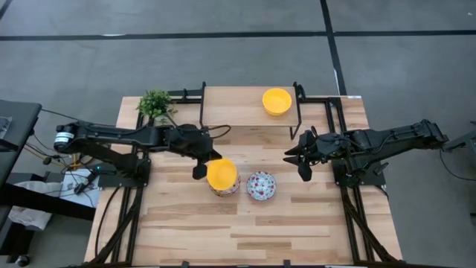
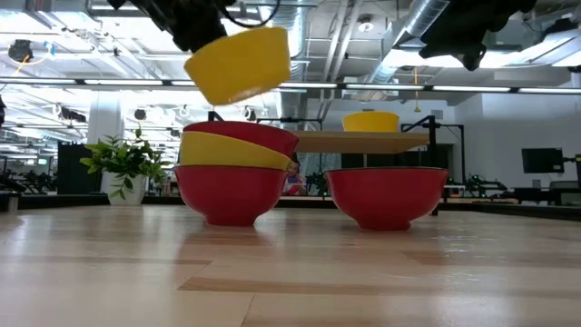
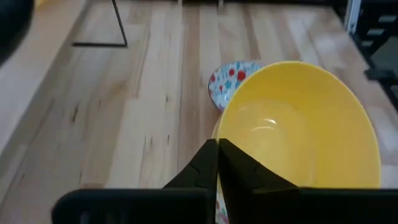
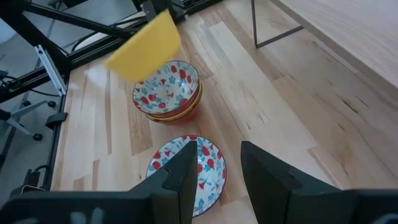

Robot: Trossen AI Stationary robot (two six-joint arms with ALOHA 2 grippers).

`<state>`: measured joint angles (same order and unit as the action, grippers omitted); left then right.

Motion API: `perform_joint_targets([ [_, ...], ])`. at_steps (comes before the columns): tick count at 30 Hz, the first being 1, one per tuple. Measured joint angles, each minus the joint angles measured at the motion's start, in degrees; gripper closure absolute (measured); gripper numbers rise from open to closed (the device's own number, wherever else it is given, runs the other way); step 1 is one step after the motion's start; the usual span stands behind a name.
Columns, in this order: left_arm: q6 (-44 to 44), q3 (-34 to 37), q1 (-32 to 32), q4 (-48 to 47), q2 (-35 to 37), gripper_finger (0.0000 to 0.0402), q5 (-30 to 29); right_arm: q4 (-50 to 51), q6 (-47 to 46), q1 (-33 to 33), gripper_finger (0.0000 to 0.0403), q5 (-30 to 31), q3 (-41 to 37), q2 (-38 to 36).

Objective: Pick & Place Mini bowls
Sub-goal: Stack the top left yellow bowl on the other yellow bowl on the shelf

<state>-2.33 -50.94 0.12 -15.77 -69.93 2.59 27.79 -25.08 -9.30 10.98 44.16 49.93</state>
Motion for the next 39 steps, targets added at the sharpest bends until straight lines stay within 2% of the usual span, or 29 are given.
perform_joint_targets([
  [12,4.5,0.0,0.0,0.1,2.6,0.0393,-1.0,-1.7,0.0,0.0,0.0290,-0.1,0.0,0.0],
  [18,12.0,0.0,0.0,0.1,1.9,0.0394,-1.1,-4.1,0.0,0.0,0.0290,-0.3,0.0,0.0],
  [24,21.2,0.0,0.0,0.0,2.0,0.0395,-4.4,-6.7,0.0,0.0,0.0290,-0.4,0.0,0.8],
  [32,26.7,-1.3,1.1,-1.5,2.0,0.0395,-5.6,-11.1,-1.0,1.2,0.0290,-0.5,0.7,7.2],
  [39,26.4,-3.9,3.5,-7.8,2.0,0.0396,-5.6,-7.8,-2.4,4.1,0.0290,-0.8,9.0,15.0],
])
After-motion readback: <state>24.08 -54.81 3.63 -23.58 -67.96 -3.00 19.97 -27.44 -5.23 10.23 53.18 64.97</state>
